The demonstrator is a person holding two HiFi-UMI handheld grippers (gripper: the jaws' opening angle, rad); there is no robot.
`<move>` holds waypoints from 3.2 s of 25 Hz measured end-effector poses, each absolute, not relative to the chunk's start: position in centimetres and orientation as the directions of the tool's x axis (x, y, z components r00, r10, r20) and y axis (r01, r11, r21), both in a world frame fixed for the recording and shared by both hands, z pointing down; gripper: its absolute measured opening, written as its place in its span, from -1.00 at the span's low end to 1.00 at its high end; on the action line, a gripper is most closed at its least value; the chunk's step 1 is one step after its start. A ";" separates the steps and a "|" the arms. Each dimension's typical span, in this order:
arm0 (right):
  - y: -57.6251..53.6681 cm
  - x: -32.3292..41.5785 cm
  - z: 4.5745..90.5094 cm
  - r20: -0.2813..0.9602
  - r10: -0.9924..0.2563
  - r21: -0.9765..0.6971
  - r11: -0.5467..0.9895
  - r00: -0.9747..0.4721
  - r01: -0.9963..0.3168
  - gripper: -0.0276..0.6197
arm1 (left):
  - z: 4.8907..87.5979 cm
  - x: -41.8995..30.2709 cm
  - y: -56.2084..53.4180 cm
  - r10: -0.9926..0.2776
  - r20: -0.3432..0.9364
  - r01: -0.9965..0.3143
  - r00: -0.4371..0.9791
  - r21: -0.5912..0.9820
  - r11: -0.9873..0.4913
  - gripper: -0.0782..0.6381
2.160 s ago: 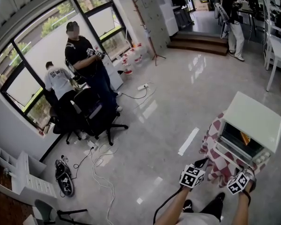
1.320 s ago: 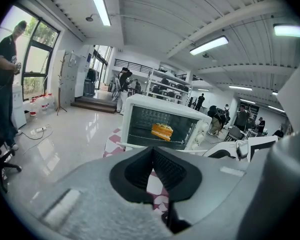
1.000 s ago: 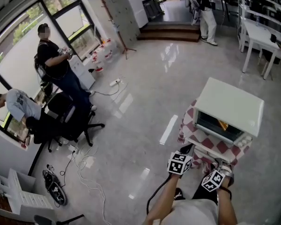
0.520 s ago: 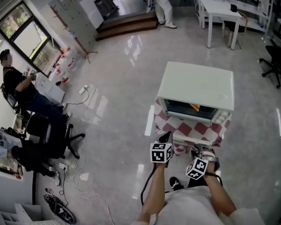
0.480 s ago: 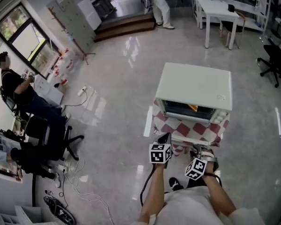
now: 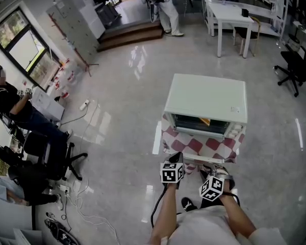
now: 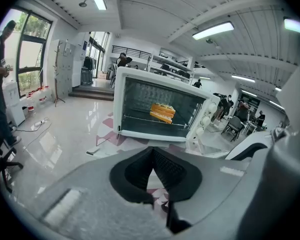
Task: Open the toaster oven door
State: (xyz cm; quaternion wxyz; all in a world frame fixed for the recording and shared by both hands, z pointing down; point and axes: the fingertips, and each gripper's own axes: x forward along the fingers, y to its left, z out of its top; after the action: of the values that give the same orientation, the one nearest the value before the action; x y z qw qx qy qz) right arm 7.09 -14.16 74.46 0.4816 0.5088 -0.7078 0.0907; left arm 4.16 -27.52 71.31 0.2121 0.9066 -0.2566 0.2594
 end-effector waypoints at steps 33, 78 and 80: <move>-15.6 8.7 81.4 0.859 -0.507 0.449 0.685 0.067 -0.574 -0.60 | 72.1 -0.6 -27.1 -0.361 0.589 -0.608 0.722 0.293 -0.738 -0.77; -15.9 8.3 88.3 0.876 -0.467 0.448 0.699 0.118 -0.558 -0.37 | 71.6 -9.5 -23.5 -0.436 0.575 -0.668 0.693 0.283 -0.688 -0.77; -15.8 8.1 88.5 0.882 -0.456 0.437 0.695 0.119 -0.571 -0.38 | 71.6 -10.0 -23.7 -0.444 0.575 -0.675 0.687 0.281 -0.682 -0.77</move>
State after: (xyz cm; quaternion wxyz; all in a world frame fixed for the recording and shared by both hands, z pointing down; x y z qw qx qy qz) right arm 8.11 -15.79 88.51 0.6395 0.3879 -0.6622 0.0449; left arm -10.04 -23.71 71.58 0.2435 0.8856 -0.3159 0.2379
